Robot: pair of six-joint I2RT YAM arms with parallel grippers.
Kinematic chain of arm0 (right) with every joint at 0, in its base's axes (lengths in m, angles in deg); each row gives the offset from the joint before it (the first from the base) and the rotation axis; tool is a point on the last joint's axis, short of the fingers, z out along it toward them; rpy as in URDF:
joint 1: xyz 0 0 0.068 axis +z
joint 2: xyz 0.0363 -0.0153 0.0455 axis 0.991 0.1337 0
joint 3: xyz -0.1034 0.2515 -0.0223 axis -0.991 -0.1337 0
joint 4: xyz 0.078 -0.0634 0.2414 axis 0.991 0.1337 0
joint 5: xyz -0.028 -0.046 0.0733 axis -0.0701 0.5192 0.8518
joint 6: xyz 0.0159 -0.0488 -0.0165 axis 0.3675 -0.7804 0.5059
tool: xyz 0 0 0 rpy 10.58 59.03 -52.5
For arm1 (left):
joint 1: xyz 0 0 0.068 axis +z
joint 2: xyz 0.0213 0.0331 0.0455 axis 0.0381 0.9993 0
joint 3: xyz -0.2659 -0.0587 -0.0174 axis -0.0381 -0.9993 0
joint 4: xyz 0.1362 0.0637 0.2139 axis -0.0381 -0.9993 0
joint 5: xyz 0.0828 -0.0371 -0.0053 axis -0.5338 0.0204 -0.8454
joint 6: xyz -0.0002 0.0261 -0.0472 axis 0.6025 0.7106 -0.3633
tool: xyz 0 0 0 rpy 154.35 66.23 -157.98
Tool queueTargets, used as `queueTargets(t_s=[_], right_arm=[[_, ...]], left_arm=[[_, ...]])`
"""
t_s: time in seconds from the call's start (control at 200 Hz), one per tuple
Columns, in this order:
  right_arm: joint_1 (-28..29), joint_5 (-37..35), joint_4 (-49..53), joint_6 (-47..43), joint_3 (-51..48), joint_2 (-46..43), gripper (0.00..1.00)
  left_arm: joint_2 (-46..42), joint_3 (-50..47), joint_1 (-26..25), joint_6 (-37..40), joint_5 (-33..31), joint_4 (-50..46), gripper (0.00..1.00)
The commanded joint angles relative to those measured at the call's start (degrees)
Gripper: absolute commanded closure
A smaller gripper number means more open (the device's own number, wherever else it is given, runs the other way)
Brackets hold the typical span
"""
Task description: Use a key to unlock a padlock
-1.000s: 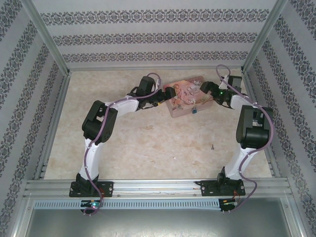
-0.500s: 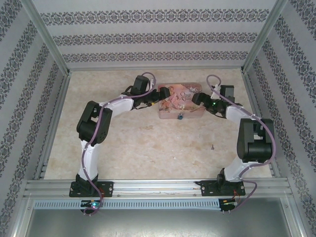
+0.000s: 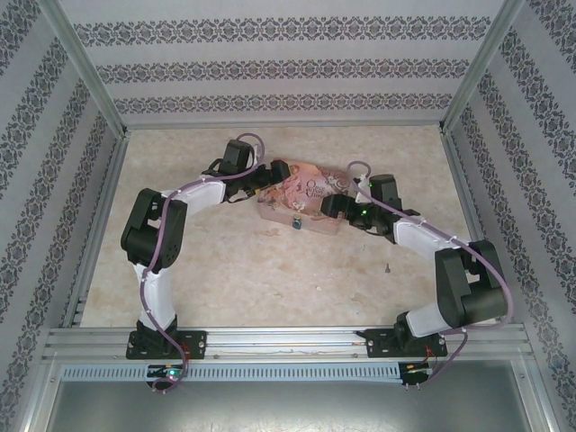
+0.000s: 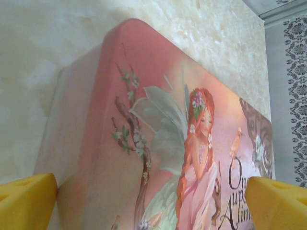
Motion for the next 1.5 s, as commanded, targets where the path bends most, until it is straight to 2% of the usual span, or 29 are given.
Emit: queueTargets(t_s=[0.0, 0.23, 0.41, 0.55, 0.63, 0.759, 0.879, 1.064, 1.199, 1.274, 1.369, 1.494], right_arm=[[4.8, 0.2, -3.5, 2.6, -1.3, -1.3, 0.05], [10.2, -6.6, -3.4, 4.4, -2.4, -1.8, 0.05], [11.0, -11.9, 0.1, 4.6, -2.3, -3.4, 0.02], [11.1, -17.8, 5.0, 4.5, -2.6, -8.1, 0.02], [11.1, -21.2, 9.1, 4.5, -2.5, -11.8, 0.02], [10.9, -28.1, 21.4, 5.3, -1.0, -17.7, 0.02], [10.0, -34.4, 34.3, 7.0, 0.2, -22.1, 0.01], [7.2, -34.9, 45.9, 8.5, -0.9, -26.7, 0.02], [2.5, -34.8, 53.9, 9.2, -0.6, -27.4, 0.09], [-2.0, -33.0, 57.6, 9.6, 0.1, -25.8, 0.19], [-6.5, -30.1, 60.0, 7.8, 1.4, -21.1, 0.3], [-7.6, -31.0, 62.2, 4.2, 4.7, -13.7, 0.43]], left_arm=[[-1.9, -0.8, -0.4, 0.6, 3.1, -1.7, 0.01], [-1.7, -1.0, 1.7, 1.5, 1.9, -2.7, 0.01], [-2.7, -1.7, 3.8, 2.0, 0.6, -3.4, 0.01], [-5.3, -1.8, 5.6, 3.6, -1.6, -6.3, 0.01], [-7.9, -2.6, 6.5, 4.4, -2.8, -7.9, 0.01], [-13.8, -5.1, 7.3, 7.3, -5.9, -11.1, 0.01], [-20.9, -10.3, 7.9, 8.9, -8.9, -10.4, 0.01], [-31.2, -18.7, 8.2, 12.2, -13.6, -7.7, 0.01], [-37.6, -24.5, 8.4, 15.1, -16.6, -5.1, 0.01], [-40.3, -27.6, 8.6, 16.0, -18.3, -3.8, 0.01], [-42.6, -30.6, 9.0, 17.0, -19.5, -2.4, 0.01], [-43.8, -32.5, 9.5, 17.9, -20.2, -2.1, 0.01]])
